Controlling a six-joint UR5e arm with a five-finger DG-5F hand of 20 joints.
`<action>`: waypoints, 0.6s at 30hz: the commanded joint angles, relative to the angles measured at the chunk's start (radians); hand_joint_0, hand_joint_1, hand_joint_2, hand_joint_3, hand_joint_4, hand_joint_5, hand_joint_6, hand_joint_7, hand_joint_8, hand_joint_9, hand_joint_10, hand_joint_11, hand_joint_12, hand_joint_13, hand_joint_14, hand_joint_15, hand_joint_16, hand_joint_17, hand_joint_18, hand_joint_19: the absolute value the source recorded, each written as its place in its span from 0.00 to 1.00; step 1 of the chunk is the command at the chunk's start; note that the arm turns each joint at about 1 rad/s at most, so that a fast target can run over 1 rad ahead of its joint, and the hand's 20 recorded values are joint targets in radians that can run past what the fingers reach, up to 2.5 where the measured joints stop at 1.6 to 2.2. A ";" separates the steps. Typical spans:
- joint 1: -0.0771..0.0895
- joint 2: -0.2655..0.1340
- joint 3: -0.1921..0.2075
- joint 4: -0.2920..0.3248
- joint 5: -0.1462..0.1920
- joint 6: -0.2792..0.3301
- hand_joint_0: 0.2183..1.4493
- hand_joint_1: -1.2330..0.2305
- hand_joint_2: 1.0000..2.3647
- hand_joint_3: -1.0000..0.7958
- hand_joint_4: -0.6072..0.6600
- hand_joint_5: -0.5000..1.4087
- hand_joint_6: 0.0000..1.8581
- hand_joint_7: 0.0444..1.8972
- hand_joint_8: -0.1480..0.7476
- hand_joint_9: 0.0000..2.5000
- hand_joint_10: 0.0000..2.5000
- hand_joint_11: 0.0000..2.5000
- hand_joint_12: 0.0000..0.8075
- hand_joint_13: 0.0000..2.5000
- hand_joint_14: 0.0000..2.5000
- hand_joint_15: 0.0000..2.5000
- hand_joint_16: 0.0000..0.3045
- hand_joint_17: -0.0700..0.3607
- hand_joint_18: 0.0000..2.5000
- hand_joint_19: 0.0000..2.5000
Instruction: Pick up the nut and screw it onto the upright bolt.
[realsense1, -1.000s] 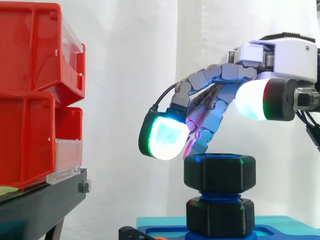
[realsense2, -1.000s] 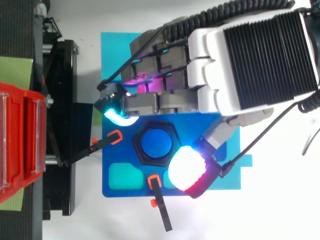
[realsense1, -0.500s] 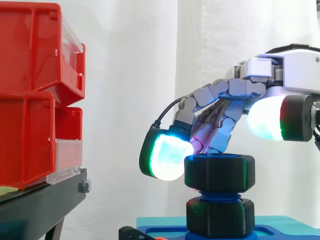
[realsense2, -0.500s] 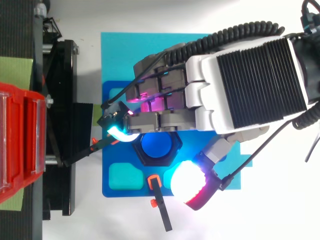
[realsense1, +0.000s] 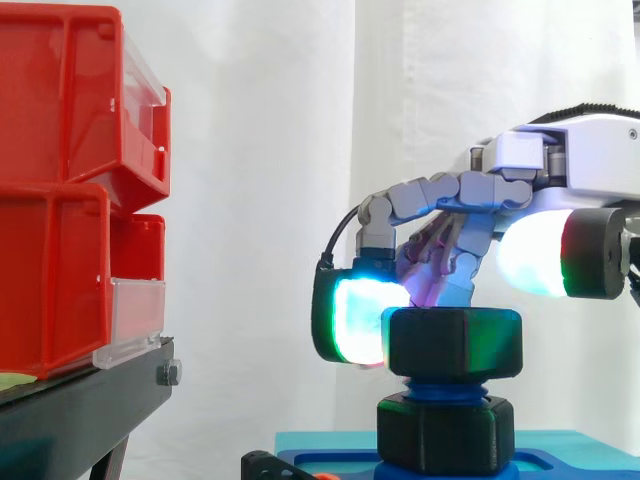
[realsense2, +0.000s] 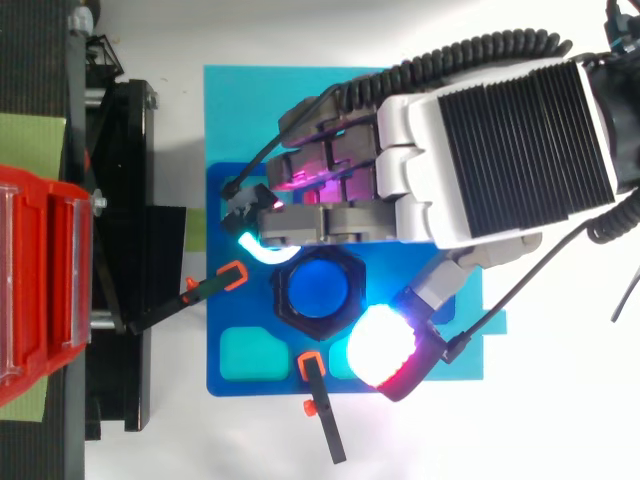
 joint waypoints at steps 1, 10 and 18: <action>-0.011 0.000 0.000 -0.004 -0.009 0.000 0.26 0.71 0.00 0.28 0.58 0.27 0.29 0.74 0.43 0.53 0.00 0.04 0.16 0.39 0.00 0.00 0.06 0.26 0.32 0.14; -0.034 0.000 -0.002 -0.013 -0.018 -0.022 0.26 0.69 0.00 0.28 0.51 0.28 0.40 0.53 0.41 0.67 0.00 0.08 0.13 0.50 0.00 0.03 0.04 0.23 0.44 0.19; -0.050 0.000 -0.002 -0.013 -0.029 -0.035 0.26 0.67 0.00 0.28 0.52 0.28 0.40 0.50 0.37 0.72 0.00 0.11 0.11 0.55 0.00 0.03 0.04 0.22 0.47 0.20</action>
